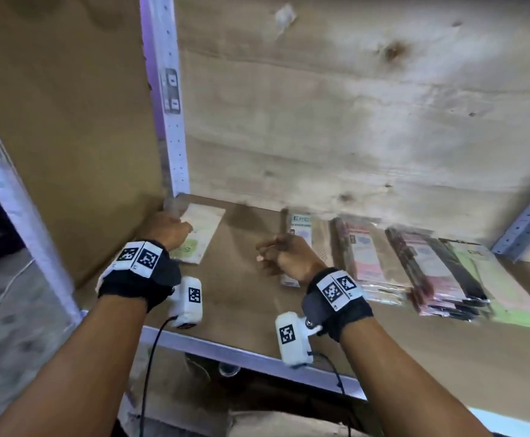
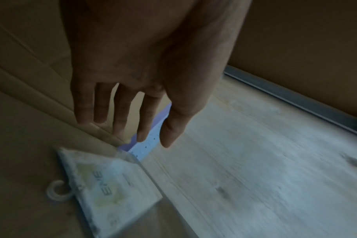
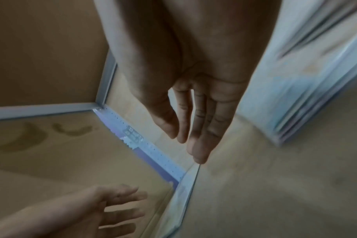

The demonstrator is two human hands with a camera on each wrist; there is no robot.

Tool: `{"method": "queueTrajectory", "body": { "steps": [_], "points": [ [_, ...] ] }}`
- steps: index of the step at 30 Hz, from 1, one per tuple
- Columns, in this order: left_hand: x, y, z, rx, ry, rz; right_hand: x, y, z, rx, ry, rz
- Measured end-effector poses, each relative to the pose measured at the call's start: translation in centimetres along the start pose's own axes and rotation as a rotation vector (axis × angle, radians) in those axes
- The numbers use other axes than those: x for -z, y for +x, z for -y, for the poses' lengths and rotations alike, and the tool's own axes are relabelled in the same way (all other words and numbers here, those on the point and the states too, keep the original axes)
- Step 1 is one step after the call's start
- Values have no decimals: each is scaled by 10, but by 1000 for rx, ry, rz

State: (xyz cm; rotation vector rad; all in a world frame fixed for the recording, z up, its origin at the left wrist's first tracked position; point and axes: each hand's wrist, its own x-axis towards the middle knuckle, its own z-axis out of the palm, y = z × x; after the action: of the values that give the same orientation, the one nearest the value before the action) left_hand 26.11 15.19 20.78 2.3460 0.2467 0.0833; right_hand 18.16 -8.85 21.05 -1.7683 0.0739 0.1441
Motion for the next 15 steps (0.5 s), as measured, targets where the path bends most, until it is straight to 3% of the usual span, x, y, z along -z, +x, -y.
{"method": "queueTrajectory", "body": {
  "steps": [5, 10, 15],
  "points": [
    [17, 5, 20, 40, 29, 66, -60, 37, 7, -87, 82, 57],
    [19, 5, 35, 57, 0, 143, -84, 57, 5, -262, 249, 100],
    [14, 8, 46, 136, -183, 233, -90, 59, -1, -212, 202, -3]
  ]
}}
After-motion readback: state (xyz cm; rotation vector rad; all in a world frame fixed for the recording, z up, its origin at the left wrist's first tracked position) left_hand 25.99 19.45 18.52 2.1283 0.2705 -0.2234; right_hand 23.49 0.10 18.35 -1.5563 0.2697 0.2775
